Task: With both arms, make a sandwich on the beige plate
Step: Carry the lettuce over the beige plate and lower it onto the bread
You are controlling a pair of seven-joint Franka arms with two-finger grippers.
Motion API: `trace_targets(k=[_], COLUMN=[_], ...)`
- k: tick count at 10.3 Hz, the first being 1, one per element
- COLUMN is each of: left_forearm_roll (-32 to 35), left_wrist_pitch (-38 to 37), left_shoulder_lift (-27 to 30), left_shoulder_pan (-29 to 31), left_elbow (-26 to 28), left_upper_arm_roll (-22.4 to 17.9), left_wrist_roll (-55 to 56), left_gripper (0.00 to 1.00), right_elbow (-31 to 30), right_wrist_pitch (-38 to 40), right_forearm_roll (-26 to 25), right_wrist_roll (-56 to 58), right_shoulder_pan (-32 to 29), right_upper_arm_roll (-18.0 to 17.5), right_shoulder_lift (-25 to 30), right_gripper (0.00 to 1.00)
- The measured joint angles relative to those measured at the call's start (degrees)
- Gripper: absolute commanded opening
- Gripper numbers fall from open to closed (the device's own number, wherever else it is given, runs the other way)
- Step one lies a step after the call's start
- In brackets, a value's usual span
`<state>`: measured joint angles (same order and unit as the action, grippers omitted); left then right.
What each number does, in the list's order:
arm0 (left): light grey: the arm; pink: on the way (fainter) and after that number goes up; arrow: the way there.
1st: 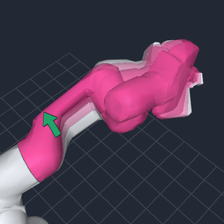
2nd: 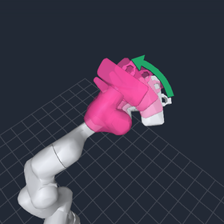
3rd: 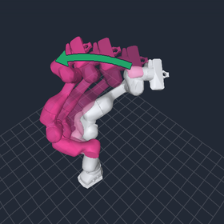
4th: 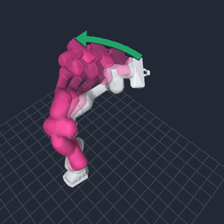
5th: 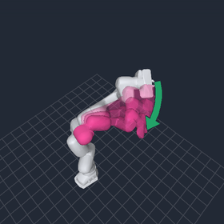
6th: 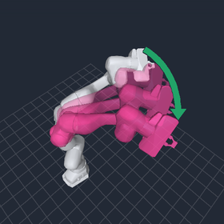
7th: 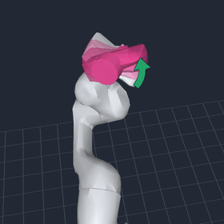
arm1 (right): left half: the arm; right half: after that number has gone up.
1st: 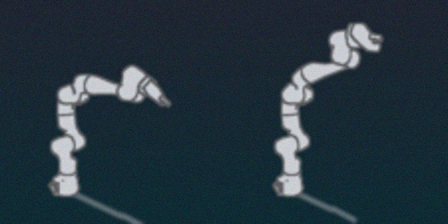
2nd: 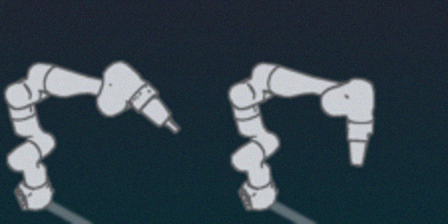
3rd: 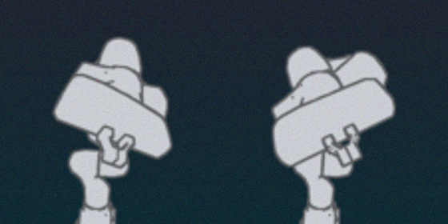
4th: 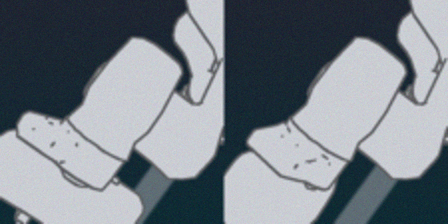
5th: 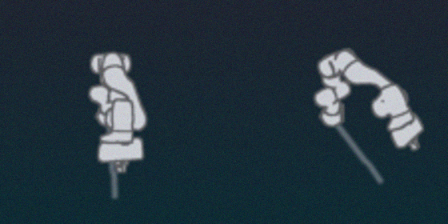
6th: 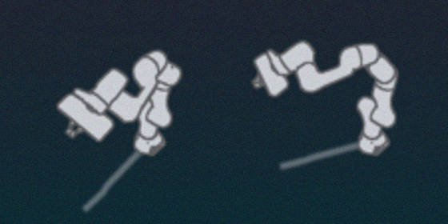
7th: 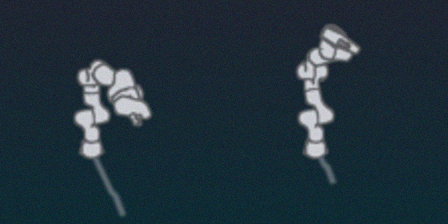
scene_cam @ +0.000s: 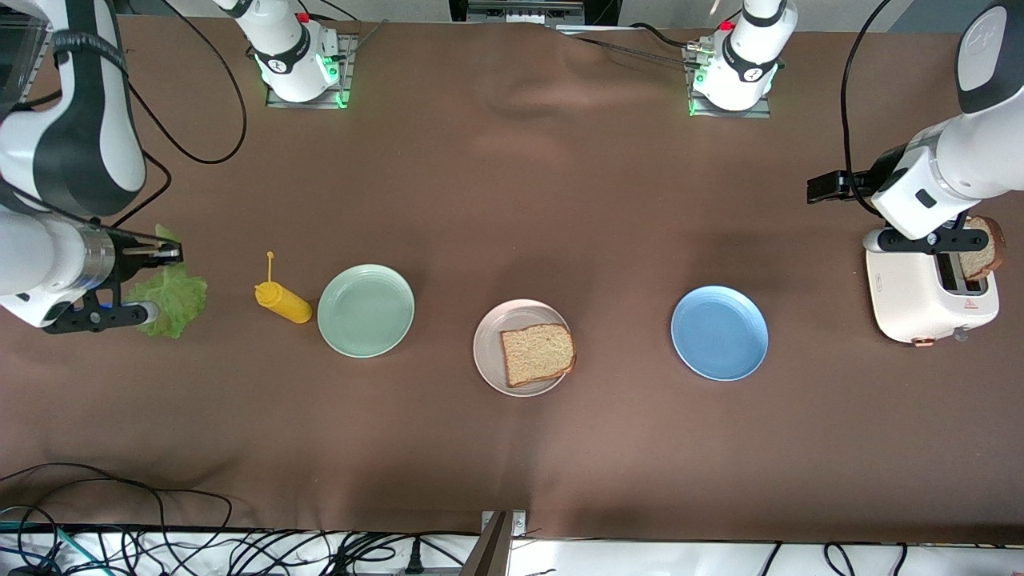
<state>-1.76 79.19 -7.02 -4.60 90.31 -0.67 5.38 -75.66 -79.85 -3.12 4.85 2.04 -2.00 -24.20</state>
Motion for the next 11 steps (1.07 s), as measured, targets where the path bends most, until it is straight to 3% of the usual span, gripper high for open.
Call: trace_targets(k=[3,6,11], left_forearm_roll=[0.0,0.0,0.0], left_wrist_pitch=[0.0,0.0,0.0], left_shoulder_lift=[0.0,0.0,-0.1], left_shoulder_pan=[0.1,0.2,1.4], left_elbow=[0.0,0.1,0.2], left_upper_arm_roll=[0.0,-0.1,-0.1], left_wrist_roll=[0.0,0.0,0.0], left_gripper=[1.0,1.0,1.0], right_elbow=[0.0,-0.1,0.0], right_wrist_pitch=[-3.6,-17.5,-41.3], right_forearm_roll=[3.1,3.4,10.5], right_wrist_roll=[-6.4,-12.9,-14.7], right_shoulder_pan=[3.9,14.4,23.1], right_upper_arm_roll=[-4.5,-5.3,-6.8], right_shoulder_lift=[-1.7,-7.3,-15.4], right_gripper=[0.0,0.0,0.0])
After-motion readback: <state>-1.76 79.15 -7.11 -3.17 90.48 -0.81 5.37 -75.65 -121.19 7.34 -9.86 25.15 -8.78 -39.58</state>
